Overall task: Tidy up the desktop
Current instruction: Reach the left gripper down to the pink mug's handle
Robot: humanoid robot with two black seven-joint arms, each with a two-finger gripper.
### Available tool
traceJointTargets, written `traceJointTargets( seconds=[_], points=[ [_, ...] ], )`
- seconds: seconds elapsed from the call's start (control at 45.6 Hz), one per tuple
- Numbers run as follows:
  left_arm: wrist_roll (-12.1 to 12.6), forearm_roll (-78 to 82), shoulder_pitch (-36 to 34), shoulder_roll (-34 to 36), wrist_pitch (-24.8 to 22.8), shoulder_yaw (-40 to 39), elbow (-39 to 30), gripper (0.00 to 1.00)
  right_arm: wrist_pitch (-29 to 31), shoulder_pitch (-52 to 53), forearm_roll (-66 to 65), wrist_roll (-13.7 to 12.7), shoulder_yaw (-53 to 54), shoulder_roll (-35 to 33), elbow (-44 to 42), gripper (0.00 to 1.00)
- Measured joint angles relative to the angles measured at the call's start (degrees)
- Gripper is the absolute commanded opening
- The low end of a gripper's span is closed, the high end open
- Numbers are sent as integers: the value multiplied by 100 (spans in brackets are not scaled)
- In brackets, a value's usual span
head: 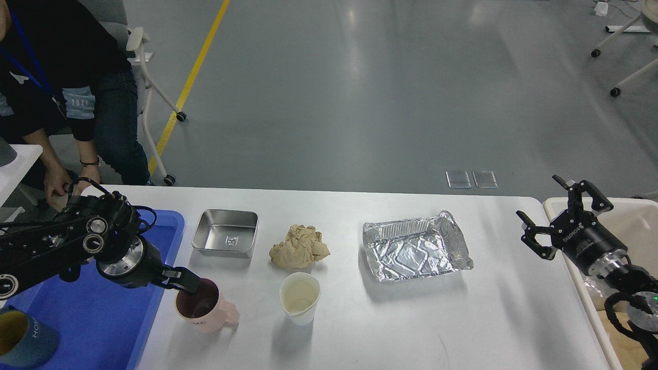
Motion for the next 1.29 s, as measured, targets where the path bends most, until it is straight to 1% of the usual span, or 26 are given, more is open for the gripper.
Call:
traceJointTargets(
  seconds=[0.285,0.417,0.439,0.549,0.571,0.68,0.724,0.768,0.812,0.856,0.944,1.053,1.097,1.141,1.229,1.295],
  points=[
    [2,205,103,-252,59,47,202,95,6,-12,-1,0,3,0,-7,100],
    [2,281,178,-281,94,47,234,88,9,-13,-2,0,3,-1,-7,100],
    [1,282,185,-282,94,47,235,85,10,-13,-2,0,3,-1,-7,100],
    [-6,285,200,-283,56,50,236,61,10,-21,-2,0,3,-1,-8,100],
    [-6,285,199,-284,39,50,236,58,9,-21,-2,0,3,-1,-8,100],
    [30,290,178,-284,-175,50,237,57,10,-22,-2,0,3,-1,-8,100],
    [78,290,163,-284,-275,44,237,54,10,-22,-2,0,3,-1,-8,100],
    [121,290,158,-284,-325,31,237,51,10,-22,-2,0,3,-1,-8,100],
    [164,289,157,-284,-357,18,237,42,10,-22,-2,0,3,-1,-8,100],
    [186,289,157,-284,-363,15,237,36,10,-22,-2,0,3,-1,-8,100],
    [262,289,157,-284,-368,8,239,31,10,-23,-1,0,3,-1,-8,100],
    [421,278,168,-284,-368,-31,260,27,9,-49,-1,0,3,0,-8,100],
    [462,270,175,-285,-369,-40,282,22,10,-53,-2,0,3,0,-8,100],
    [500,263,180,-291,-367,-45,319,13,10,-55,-1,0,3,4,-8,100],
    [576,242,175,-319,-362,-48,365,1,10,-56,-1,0,3,7,-8,100],
    [749,202,163,-337,-362,-49,385,0,10,-57,-1,0,3,8,-6,100]
  ],
)
